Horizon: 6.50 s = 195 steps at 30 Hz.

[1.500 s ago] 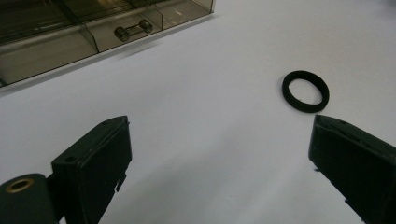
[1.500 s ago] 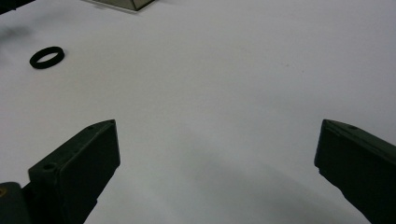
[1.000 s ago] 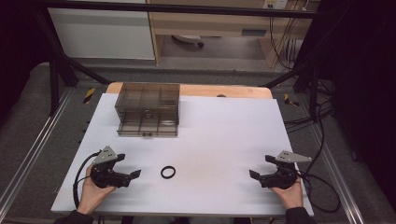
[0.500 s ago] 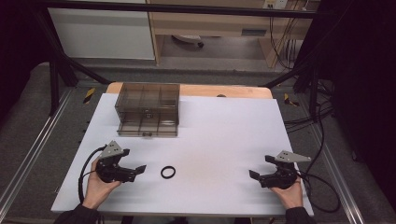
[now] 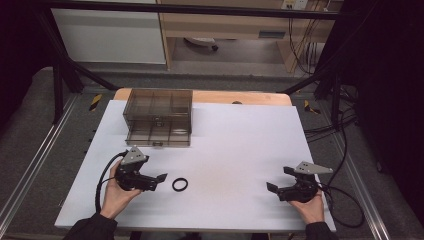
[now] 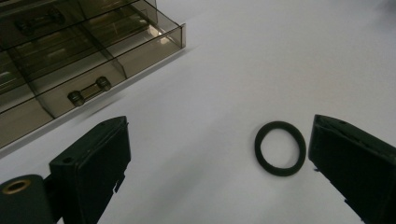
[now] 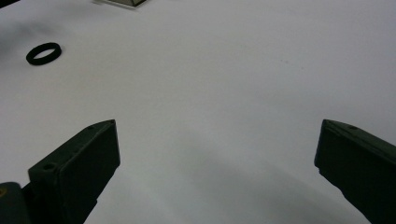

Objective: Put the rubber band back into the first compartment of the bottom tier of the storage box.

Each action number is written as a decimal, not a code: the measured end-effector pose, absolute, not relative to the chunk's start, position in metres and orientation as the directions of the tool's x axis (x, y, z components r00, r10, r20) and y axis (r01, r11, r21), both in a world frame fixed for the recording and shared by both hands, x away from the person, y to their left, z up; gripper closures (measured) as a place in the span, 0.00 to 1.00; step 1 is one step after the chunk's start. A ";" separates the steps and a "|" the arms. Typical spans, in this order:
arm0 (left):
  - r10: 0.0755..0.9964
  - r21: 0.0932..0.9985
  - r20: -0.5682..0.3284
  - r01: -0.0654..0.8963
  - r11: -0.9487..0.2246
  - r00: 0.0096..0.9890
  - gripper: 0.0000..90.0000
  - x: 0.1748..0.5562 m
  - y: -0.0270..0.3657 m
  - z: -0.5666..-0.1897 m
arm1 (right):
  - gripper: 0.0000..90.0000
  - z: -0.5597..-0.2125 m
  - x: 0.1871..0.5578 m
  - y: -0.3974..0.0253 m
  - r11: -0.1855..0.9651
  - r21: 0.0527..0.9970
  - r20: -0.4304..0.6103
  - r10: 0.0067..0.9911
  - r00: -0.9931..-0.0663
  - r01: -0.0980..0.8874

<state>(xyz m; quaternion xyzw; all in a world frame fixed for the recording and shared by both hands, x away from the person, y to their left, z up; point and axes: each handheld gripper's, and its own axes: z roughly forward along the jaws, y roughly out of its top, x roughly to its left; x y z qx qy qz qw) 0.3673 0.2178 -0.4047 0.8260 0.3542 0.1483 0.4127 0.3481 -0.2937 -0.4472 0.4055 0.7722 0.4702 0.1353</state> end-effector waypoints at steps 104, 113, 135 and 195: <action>0.731 0.692 -0.064 0.558 -0.458 0.679 0.97 0.357 0.174 -0.431 | 0.01 -0.449 0.349 -0.292 0.242 0.825 0.173 0.752 -0.637 0.510; 0.739 0.697 -0.073 0.564 -0.442 0.669 0.97 0.357 0.184 -0.428 | 0.01 -0.449 0.349 -0.291 0.242 0.824 0.175 0.752 -0.635 0.513; 0.770 0.713 -0.084 0.578 -0.397 0.632 0.97 0.360 0.209 -0.420 | 0.01 -0.450 0.349 -0.291 0.243 0.822 0.177 0.751 -0.636 0.515; 0.859 0.736 -0.080 0.611 -0.292 0.506 0.97 0.390 0.257 -0.407 | 0.01 -0.450 0.350 -0.290 0.251 0.818 0.174 0.750 -0.638 0.518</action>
